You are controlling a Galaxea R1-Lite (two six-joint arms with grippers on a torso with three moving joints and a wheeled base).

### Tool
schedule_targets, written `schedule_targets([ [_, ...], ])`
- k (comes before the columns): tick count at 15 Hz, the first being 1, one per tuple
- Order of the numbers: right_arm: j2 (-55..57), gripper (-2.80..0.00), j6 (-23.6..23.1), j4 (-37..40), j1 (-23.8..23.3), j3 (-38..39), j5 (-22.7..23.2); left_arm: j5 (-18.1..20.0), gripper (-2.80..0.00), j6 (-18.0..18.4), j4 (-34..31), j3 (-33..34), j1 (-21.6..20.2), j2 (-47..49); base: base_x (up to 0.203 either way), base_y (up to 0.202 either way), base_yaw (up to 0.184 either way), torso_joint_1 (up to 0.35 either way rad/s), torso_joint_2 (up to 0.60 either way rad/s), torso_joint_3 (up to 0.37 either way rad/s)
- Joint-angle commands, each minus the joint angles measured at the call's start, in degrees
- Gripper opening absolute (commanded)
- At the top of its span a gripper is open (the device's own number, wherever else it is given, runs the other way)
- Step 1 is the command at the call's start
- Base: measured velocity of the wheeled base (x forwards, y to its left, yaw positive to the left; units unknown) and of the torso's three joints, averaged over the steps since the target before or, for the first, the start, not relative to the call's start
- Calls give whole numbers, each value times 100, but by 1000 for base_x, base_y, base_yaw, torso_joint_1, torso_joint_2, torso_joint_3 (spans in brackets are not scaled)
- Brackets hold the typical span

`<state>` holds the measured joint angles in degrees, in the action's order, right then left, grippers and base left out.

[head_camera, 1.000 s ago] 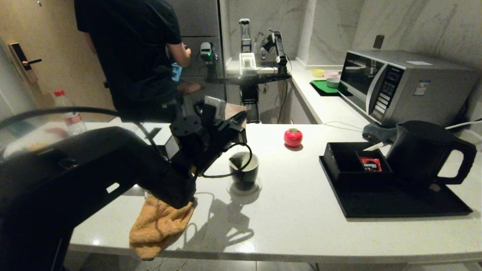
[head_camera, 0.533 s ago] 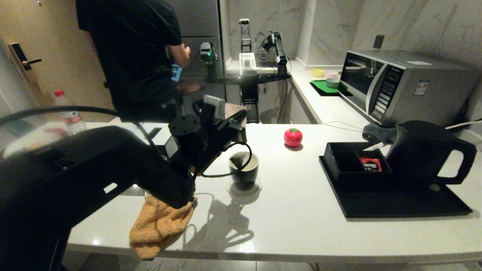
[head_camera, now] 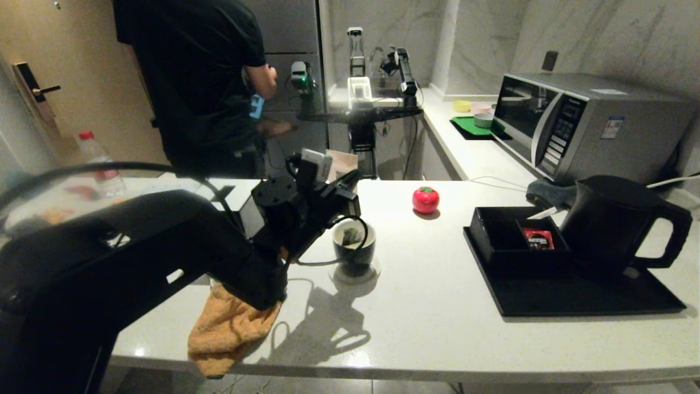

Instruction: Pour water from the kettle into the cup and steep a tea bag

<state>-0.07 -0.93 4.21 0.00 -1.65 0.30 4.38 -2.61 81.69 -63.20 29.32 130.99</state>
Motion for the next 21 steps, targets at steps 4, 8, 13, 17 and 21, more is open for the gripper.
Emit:
schedule_targets([
  [4,7,-280,-4,1,0,-2,5,-7,-280,-3,18,-9,-159,-178,0,0,0,0,0,0],
  [8,7,-280,-4,1,0,-2,5,-73,-280,-3,-36,-33,-440,-530,0,0,0,0,0,0],
  [13,7,-280,-4,1,0,-2,5,-77,-280,-11,-532,-74,-1063,-1127,0,0,0,0,0,0],
  [17,7,-280,-4,1,0,-2,5,-69,-280,-12,-904,-482,-1647,-1360,0,0,0,0,0,0],
  [21,7,-280,-4,1,0,-2,5,-52,-280,-12,-1277,-943,-2188,-1357,0,0,0,0,0,0],
])
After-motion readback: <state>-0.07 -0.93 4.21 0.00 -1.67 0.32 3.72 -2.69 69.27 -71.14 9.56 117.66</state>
